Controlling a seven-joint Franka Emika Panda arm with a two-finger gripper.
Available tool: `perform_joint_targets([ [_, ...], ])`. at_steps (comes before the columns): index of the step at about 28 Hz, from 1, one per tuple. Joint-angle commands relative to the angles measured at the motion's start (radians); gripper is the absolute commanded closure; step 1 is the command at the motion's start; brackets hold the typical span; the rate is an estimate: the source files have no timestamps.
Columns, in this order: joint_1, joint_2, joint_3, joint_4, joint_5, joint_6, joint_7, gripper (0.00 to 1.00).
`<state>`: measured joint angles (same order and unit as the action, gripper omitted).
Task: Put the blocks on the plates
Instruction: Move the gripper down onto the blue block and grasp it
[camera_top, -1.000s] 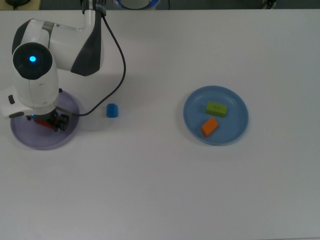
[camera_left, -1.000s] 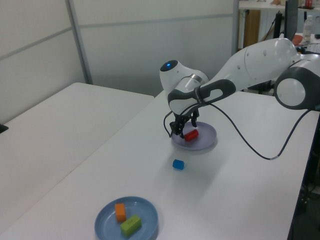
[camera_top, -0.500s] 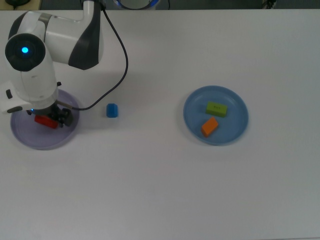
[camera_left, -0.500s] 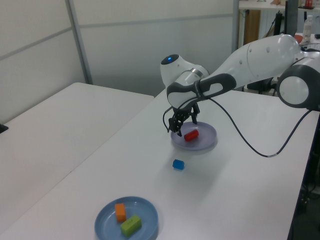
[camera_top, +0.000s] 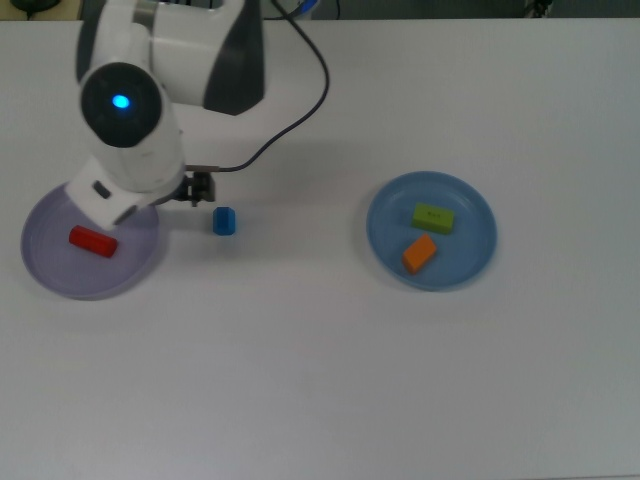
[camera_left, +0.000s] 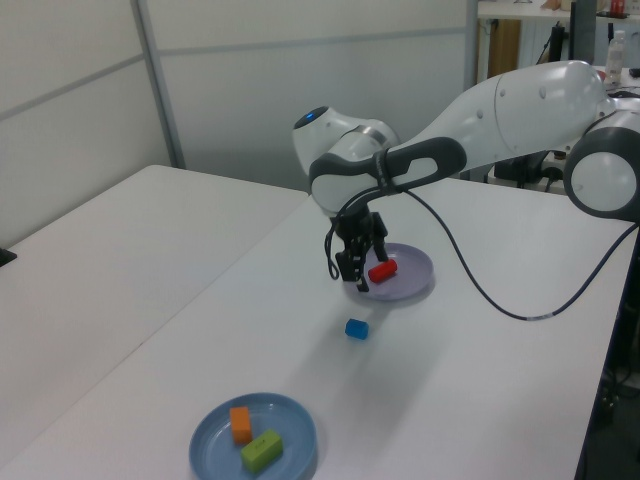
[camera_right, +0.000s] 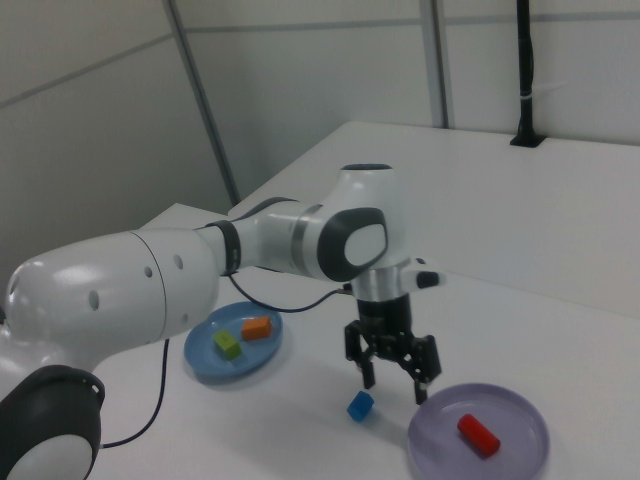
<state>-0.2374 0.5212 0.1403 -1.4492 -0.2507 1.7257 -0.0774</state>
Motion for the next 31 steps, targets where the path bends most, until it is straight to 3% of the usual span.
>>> perform_joint_targets([
  [1,0.063,-0.012,-0.010,-0.022,0.013,-0.028,-0.047,0.00],
  [8,0.121,0.026,-0.010,-0.027,0.011,-0.022,-0.041,0.00],
  [19,0.136,0.076,-0.011,-0.028,-0.012,-0.017,-0.041,0.00],
  [22,0.148,0.080,-0.011,-0.031,-0.048,-0.017,-0.041,0.27],
  [26,0.150,0.085,-0.013,-0.031,-0.055,-0.018,-0.041,0.64],
  [31,0.150,0.086,-0.013,-0.031,-0.055,-0.018,-0.041,0.92],
])
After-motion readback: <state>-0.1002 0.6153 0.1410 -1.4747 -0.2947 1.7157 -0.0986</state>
